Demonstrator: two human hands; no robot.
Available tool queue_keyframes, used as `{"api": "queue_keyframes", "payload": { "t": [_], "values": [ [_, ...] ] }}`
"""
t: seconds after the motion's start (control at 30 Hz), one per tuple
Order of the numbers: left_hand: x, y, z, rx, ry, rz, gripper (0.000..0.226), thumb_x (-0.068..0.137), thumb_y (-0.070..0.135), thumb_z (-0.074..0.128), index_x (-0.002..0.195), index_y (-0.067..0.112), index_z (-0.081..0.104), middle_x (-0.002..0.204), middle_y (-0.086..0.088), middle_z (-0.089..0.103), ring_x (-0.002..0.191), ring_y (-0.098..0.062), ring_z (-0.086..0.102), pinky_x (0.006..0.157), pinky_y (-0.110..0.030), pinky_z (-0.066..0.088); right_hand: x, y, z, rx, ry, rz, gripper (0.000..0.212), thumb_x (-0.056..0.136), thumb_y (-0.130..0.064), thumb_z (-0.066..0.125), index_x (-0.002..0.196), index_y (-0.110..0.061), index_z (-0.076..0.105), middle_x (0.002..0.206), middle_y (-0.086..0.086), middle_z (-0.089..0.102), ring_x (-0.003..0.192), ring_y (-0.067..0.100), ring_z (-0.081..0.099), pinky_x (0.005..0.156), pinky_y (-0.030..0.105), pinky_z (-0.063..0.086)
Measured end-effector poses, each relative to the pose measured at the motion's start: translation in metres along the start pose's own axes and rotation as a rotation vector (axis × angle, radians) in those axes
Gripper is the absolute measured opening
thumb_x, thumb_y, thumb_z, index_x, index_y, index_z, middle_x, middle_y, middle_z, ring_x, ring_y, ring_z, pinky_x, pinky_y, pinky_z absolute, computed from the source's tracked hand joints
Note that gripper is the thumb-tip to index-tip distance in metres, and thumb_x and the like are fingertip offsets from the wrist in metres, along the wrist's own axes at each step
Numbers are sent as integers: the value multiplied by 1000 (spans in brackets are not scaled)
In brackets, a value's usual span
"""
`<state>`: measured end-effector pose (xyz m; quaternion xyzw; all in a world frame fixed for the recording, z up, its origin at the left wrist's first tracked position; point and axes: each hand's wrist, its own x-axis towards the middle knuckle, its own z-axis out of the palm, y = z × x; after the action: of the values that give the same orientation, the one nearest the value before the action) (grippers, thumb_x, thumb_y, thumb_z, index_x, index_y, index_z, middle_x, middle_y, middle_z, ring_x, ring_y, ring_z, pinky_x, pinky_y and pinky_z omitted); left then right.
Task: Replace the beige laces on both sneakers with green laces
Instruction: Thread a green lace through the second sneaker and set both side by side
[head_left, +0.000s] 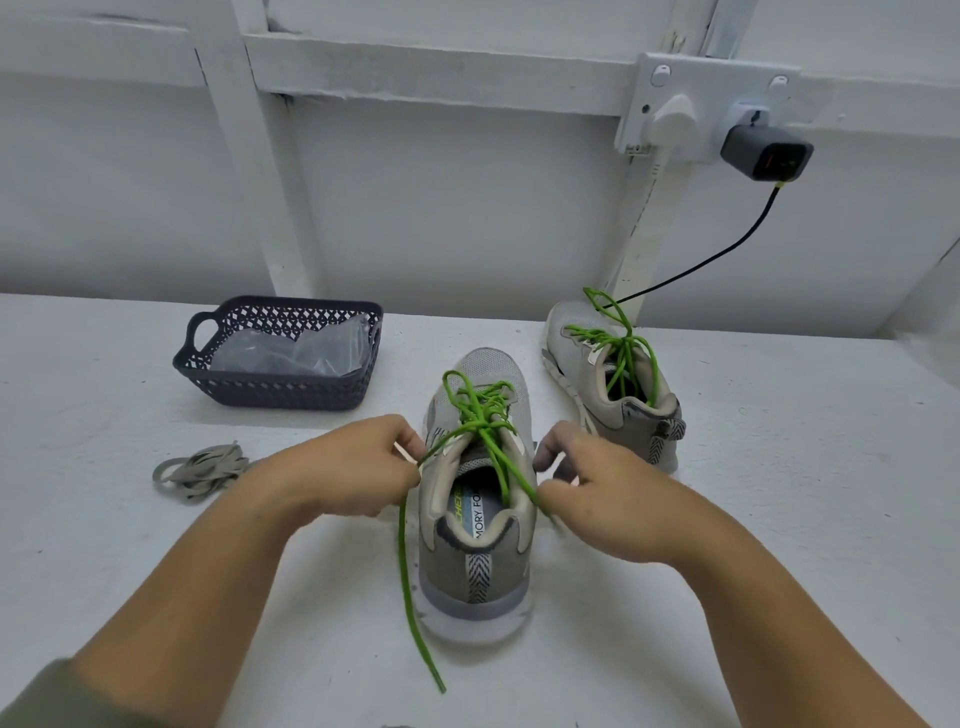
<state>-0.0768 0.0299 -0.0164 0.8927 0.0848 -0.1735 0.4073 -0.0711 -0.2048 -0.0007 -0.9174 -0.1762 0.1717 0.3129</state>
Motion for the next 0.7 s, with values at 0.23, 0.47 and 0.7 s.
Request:
{"api": "queue_keyframes", "payload": {
  "t": [0.23,0.47,0.7],
  "values": [
    [-8,5,-7,-78,77,50,5,84,7,72,81,8,67,63,-7,71,54,-10,62,54,-20,51,-8,-12,-10,-153,-19,66,10,82,-37,57,91,-32,57,84,-12,65,76,6,61,62,26,51],
    [-18,45,-4,-1099,-54,89,9,77,2,64,85,5,61,72,-3,70,63,-5,68,57,-12,54,-6,-20,-10,-144,27,0,13,85,-32,62,74,-24,63,69,-8,65,65,8,61,63,29,52],
    [-10,34,26,-399,384,381,15,76,13,79,77,19,66,72,6,70,63,-1,62,59,-12,45,9,-19,-4,206,316,-13,17,91,-30,61,75,-23,60,63,-8,59,66,14,62,60,26,45]
  ]
}}
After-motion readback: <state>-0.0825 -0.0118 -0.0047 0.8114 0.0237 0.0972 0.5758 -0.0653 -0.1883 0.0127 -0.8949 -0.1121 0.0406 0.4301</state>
